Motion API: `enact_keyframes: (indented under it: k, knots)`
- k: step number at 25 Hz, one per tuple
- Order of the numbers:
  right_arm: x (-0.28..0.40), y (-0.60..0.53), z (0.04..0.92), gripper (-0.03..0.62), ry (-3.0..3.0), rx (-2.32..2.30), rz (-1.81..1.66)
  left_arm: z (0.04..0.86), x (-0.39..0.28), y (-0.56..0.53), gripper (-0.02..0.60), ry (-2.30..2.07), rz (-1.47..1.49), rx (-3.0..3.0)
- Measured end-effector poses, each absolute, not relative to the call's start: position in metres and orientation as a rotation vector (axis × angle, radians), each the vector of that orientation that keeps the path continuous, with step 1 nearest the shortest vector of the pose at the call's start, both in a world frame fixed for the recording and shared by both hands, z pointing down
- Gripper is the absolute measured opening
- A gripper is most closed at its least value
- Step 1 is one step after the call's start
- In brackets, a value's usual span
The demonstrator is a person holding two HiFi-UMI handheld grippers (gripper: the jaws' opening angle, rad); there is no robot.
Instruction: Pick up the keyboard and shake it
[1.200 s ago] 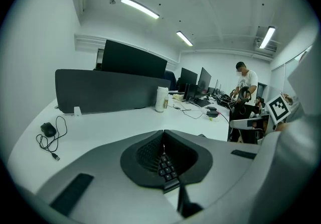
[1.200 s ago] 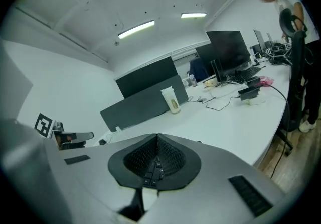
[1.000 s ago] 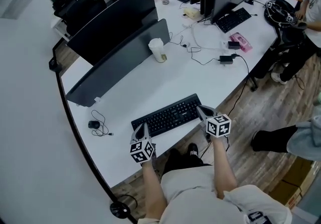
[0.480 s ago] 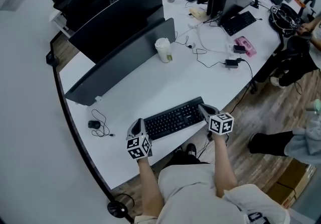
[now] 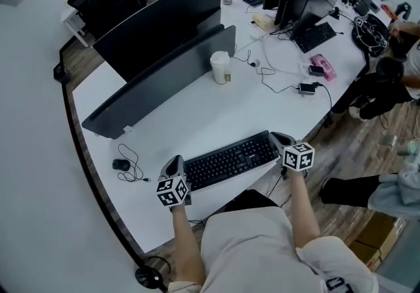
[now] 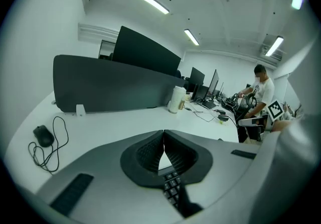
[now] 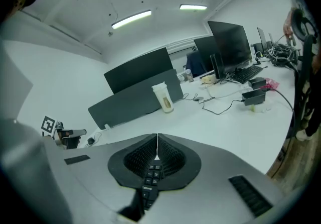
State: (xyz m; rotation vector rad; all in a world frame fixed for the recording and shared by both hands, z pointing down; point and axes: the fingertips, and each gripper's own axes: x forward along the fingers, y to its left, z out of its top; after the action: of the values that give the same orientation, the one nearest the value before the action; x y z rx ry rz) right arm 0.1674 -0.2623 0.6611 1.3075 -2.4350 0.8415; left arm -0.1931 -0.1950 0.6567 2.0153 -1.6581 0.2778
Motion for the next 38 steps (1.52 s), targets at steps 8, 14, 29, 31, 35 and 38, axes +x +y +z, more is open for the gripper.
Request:
enact_keyframes:
  k: [8,14,29,31,35,38]
  knots:
    - [0.202,-0.273,0.717,0.041,-2.348,1.397,1.019,0.721,-0.231,-0.176,0.017,-1.52,0.147,1.886]
    - [0.206,-0.274,0.759,0.047,-2.276,1.318,1.054,0.77,-0.235,-0.156,0.019,-1.453,0.135,1.722]
    - [0.177,-0.283,0.804,0.288,-2.189,1.136,1.215,0.798,-0.224,-0.16,0.252,-1.419,0.157,1.604]
    - [0.17,-0.283,0.804,0.291,-2.194,1.154,1.212,0.797,-0.222,-0.161,0.253,-1.432,0.122,1.597]
    - [0.164,-0.283,0.803,0.291,-2.187,1.23,1.153,0.794,-0.223,-0.166,0.288,-1.48,0.036,1.561]
    - [0.163,-0.282,0.798,0.291,-2.227,1.258,1.115,0.788,-0.227,-0.167,0.298,-1.441,-0.047,1.556]
